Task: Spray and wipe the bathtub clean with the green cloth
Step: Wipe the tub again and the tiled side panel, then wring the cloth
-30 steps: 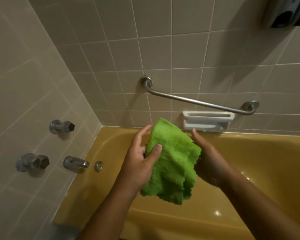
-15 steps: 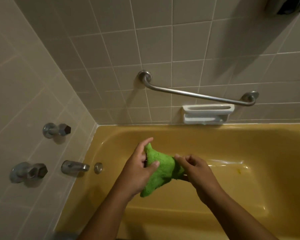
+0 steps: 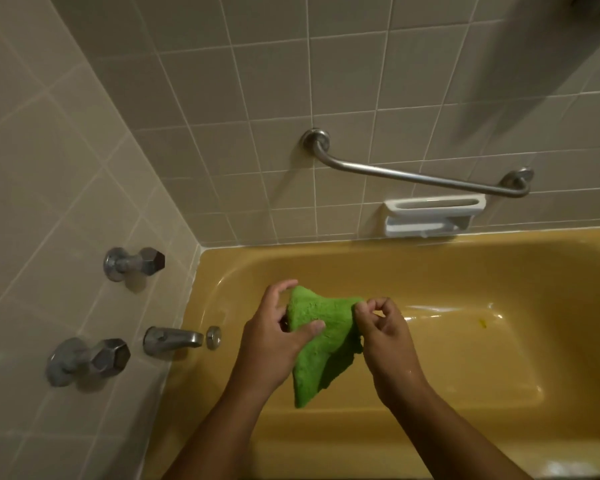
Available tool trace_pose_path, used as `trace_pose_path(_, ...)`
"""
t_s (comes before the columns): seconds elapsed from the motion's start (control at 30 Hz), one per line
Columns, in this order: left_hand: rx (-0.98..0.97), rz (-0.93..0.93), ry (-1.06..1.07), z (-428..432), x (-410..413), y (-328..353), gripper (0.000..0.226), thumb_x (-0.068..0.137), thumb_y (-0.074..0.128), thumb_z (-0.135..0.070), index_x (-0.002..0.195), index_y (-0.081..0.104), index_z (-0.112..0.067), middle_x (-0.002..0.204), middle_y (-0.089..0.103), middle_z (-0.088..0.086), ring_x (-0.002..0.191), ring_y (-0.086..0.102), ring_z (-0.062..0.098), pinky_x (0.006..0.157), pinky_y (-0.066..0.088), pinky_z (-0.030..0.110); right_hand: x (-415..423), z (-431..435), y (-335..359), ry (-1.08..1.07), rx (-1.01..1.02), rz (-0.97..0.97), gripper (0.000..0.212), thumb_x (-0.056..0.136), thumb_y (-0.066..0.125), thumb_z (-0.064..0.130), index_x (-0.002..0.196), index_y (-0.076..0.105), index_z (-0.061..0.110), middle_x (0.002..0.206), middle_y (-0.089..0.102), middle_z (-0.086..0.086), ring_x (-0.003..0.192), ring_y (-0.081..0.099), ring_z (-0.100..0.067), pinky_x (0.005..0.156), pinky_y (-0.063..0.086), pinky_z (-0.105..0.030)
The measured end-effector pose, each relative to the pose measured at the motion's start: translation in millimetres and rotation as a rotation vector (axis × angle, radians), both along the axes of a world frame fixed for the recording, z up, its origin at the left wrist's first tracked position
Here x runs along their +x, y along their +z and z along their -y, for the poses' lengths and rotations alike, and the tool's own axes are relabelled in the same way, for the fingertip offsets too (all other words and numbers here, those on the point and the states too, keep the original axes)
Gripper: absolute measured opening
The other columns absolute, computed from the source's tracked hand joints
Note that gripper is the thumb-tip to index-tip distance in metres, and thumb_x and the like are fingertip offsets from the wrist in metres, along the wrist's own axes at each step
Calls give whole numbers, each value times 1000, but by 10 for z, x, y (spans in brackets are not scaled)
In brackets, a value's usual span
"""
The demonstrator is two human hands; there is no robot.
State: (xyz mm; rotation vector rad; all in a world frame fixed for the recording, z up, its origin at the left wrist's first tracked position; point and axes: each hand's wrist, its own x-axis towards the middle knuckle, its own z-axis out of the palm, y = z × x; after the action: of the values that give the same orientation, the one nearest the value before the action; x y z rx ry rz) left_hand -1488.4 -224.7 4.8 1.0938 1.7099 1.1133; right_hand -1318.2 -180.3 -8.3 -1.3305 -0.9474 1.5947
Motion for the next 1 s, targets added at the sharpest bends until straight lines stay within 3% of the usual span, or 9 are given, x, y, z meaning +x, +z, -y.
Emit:
trace_pose_path(0.13, -5, 18, -53, 13, -92, -52, 53, 92, 79, -34, 132, 49, -53, 106, 77, -12, 95, 75, 7, 85, 63, 44, -91, 65, 2, -30, 9, -8, 8, 109, 51, 23, 117, 52, 22, 72, 66, 2, 65, 56, -11, 56, 45, -28)
trace_pose_path(0.23, -18, 29, -63, -7, -134, -64, 40, 100, 69, -31, 129, 52, -53, 106, 77, -6, 92, 76, 11, 87, 62, 48, -16, 86, 12, 170, 64, 76, 23, 110, 46, 30, 132, 48, 36, 97, 67, -3, 84, 61, -14, 65, 53, -22)
trace_pose_path(0.33, -24, 78, -52, -57, -147, -49, 32, 102, 66, -27, 124, 60, -50, 114, 75, 1, 95, 75, 11, 88, 63, 44, 62, 135, -63, 444, 172, 205, 50, 103, 63, 19, 143, 41, 39, 128, 60, 3, 112, 65, -11, 91, 58, -24)
trace_pose_path(0.4, -28, 89, -38, -94, -137, -47, 31, 102, 66, -25, 127, 64, -43, 118, 74, 3, 100, 74, 9, 89, 62, 40, 67, 141, -160, 475, 284, 428, 58, 95, 74, 16, 142, 46, 36, 130, 57, 8, 117, 61, -10, 97, 57, -31)
trace_pose_path(0.53, -63, 148, -103, -106, -124, -17, 46, 98, 72, -28, 141, 58, -33, 125, 72, 2, 107, 72, 9, 95, 61, 39, 86, 72, -199, 371, 400, 675, 27, 94, 72, 38, 120, 63, 34, 110, 62, 12, 106, 58, -14, 91, 56, -45)
trace_pose_path(0.67, -129, -38, -335, -69, -183, -22, 86, 75, 88, -52, 148, 43, -47, 134, 59, -11, 117, 64, 9, 98, 59, 37, 168, 81, -141, 350, 508, 913, 34, 91, 70, 49, 121, 65, 36, 124, 40, 12, 119, 32, -12, 100, 33, -39)
trace_pose_path(0.77, -156, -225, -453, -60, -174, -35, 100, 66, 89, -61, 148, 33, -52, 137, 42, -16, 123, 54, 12, 104, 53, 41, 204, 108, -39, 299, 561, 892, 31, 91, 70, 50, 118, 67, 34, 126, 46, 17, 120, 31, -12, 99, 26, -38)
trace_pose_path(0.9, -80, -273, -514, -55, -170, 26, 82, 74, 87, -55, 139, 38, -50, 134, 31, -16, 124, 48, 10, 105, 49, 37, 285, 162, 138, 269, 543, 644, 13, 94, 69, 44, 102, 68, 33, 99, 66, 20, 105, 56, -14, 88, 49, -44)
trace_pose_path(1.0, -42, -188, -569, -71, -215, 126, 64, 79, 86, -48, 129, 47, -48, 126, 55, -20, 116, 59, 7, 96, 55, 39, 291, 226, 272, 225, 427, 350, 8, 96, 70, 32, 99, 70, 24, 90, 73, 4, 86, 69, -17, 72, 58, -47)
